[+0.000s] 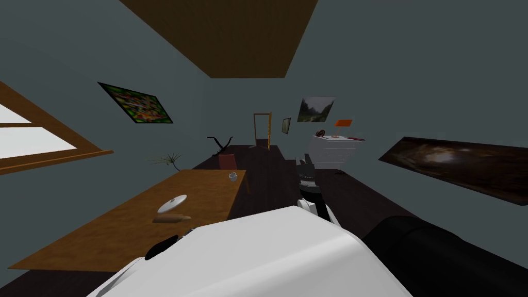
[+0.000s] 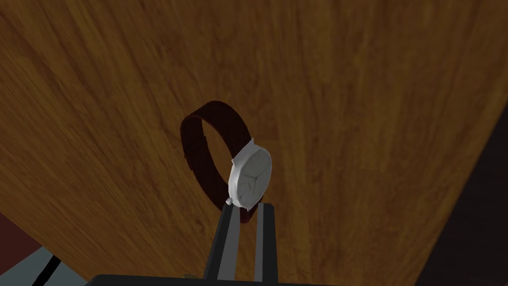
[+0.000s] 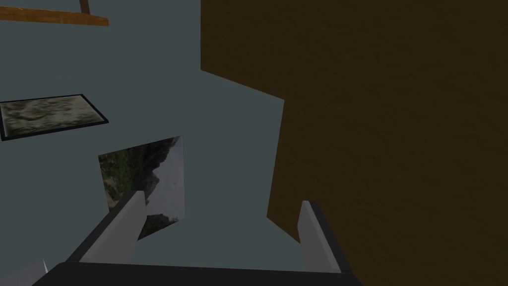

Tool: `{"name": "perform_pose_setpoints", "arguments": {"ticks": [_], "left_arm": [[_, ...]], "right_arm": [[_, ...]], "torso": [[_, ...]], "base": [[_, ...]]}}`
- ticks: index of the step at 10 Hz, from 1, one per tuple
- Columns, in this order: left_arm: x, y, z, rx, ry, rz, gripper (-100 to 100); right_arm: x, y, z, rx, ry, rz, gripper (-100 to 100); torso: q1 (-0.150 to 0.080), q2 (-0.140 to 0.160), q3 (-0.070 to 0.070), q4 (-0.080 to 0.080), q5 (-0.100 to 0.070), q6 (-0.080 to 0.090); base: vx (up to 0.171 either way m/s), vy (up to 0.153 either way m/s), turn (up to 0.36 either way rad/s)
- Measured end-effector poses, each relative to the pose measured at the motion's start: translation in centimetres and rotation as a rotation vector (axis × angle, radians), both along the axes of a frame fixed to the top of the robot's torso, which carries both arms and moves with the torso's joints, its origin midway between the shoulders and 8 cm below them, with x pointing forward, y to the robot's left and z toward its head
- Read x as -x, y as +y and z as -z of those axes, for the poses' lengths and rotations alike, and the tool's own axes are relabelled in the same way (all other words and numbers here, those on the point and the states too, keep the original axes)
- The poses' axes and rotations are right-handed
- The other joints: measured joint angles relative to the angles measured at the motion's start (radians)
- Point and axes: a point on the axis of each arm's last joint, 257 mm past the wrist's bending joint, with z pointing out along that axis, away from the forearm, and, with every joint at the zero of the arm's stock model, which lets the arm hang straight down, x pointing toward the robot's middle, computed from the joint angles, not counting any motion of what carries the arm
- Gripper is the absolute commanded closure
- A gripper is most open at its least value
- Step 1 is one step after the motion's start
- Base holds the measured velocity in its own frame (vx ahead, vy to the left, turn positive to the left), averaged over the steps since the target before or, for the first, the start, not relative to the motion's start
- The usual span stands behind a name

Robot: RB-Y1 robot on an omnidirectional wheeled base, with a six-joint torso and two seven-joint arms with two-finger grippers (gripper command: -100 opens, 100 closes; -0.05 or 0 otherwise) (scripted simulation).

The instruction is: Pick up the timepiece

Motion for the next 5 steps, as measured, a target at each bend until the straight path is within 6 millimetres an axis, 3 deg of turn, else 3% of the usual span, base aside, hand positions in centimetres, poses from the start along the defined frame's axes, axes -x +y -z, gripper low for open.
{"name": "perform_pose_setpoints", "arguments": {"ticks": [4, 5], "left_arm": [[-0.3, 0.6, -1.7, -0.001, 0.0, 0.015, 100], [-0.3, 0.6, -1.7, -0.001, 0.001, 0.015, 0]], "right_arm": [[0.0, 0.0, 0.0, 0.0, 0.0, 0.0, 0], [0.0, 0.0, 0.0, 0.0, 0.0, 0.0, 0]], "torso": [[-0.004, 0.002, 0.001, 0.0, -0.001, 0.0], [-0.002, 0.001, 0.001, 0.0, 0.0, 0.0]], "base": [[-0.018, -0.039, 0.042], [0.0, 0.0, 0.0]]}}
